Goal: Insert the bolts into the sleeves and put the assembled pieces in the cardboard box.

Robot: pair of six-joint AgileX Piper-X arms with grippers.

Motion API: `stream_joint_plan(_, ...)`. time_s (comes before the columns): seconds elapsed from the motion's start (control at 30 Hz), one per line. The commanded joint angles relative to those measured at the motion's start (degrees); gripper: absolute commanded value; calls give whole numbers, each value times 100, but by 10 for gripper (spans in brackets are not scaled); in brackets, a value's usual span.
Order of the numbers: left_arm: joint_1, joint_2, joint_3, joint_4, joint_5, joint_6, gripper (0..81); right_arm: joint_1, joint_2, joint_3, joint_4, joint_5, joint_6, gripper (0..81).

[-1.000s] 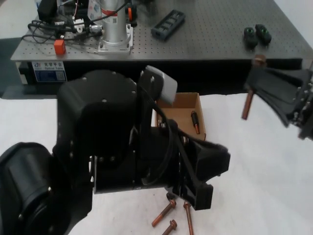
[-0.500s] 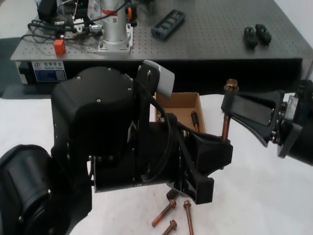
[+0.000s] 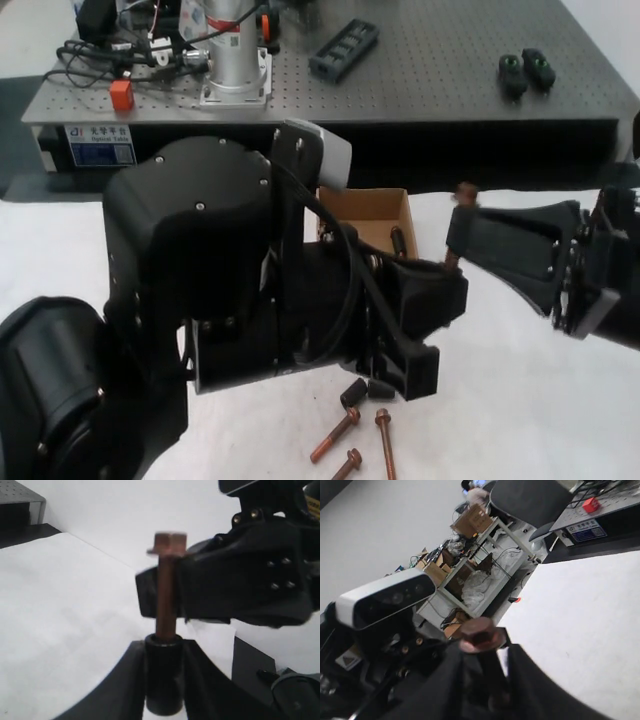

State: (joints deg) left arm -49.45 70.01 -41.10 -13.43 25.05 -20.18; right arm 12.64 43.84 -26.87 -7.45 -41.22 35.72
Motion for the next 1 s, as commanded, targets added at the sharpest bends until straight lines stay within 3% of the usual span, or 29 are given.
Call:
stream_joint_plan(0.0,6,-68,-31,-178,-545,-36,6,19,5,-18,-13,-172,-86,394)
stream_joint_plan(0.17,56,20,-72,-178,-1883,92,6,-364,-207,-18,121,-172,-63,367)
stream_joint_plan(0.33,684,963,-737,79,-2233,-250,6,-1049,-713,-18,1284,-147,-285,367)
stream_joint_plan(0.43,1080,1954,-1672,583,-2210,-250,6,-1293,-926,-18,2476,97,-652,367)
stream_joint_plan(0.57,1426,3327,-3451,2239,-2012,28,6,-1331,-1027,-18,3962,1239,-1065,367)
stream_joint_plan(0.77,1521,5257,-5977,3821,-1944,311,6,-1314,-889,-18,5157,2405,-1617,367)
stream_joint_plan(0.97,1521,6453,-7586,4788,-1837,311,6,-1314,-496,-18,5398,2628,-1908,367)
